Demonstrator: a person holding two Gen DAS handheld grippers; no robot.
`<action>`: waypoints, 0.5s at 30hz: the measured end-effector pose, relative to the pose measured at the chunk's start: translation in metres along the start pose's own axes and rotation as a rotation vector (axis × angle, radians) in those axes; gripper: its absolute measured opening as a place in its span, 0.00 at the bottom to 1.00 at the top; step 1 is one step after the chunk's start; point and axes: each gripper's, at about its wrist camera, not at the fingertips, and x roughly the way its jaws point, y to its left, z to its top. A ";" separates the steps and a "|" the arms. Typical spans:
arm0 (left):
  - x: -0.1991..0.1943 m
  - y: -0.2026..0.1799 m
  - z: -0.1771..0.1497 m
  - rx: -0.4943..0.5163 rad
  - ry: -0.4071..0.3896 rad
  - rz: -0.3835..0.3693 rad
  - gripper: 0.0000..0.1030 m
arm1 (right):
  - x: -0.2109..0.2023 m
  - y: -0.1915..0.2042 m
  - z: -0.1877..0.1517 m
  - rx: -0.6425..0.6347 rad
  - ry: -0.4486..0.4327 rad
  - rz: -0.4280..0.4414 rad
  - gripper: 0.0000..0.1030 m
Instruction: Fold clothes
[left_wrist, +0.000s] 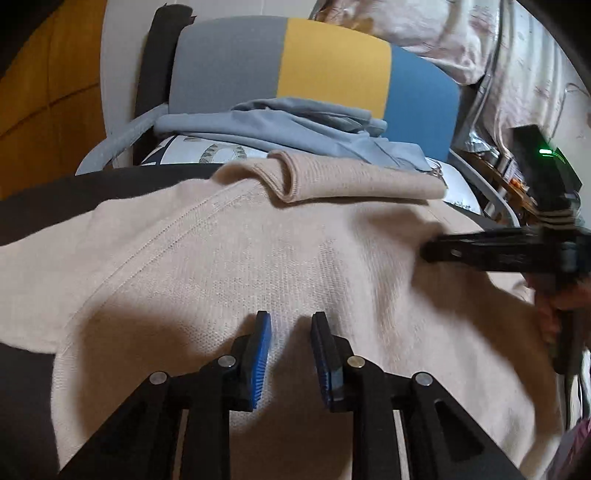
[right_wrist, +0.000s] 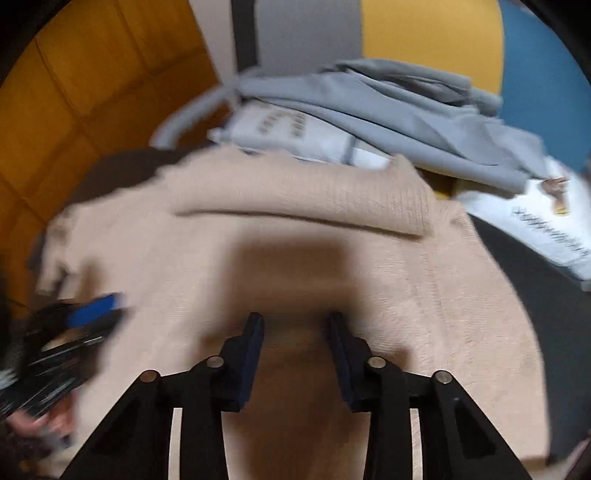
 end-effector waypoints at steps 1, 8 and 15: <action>-0.003 0.002 -0.003 -0.009 0.003 -0.008 0.22 | 0.000 0.000 -0.002 -0.003 -0.007 -0.024 0.33; -0.023 0.002 -0.011 0.037 0.057 -0.002 0.22 | -0.023 0.014 -0.032 -0.089 0.060 -0.083 0.33; -0.007 0.011 -0.008 0.021 -0.009 0.053 0.24 | 0.003 0.045 0.038 -0.118 0.079 0.041 0.33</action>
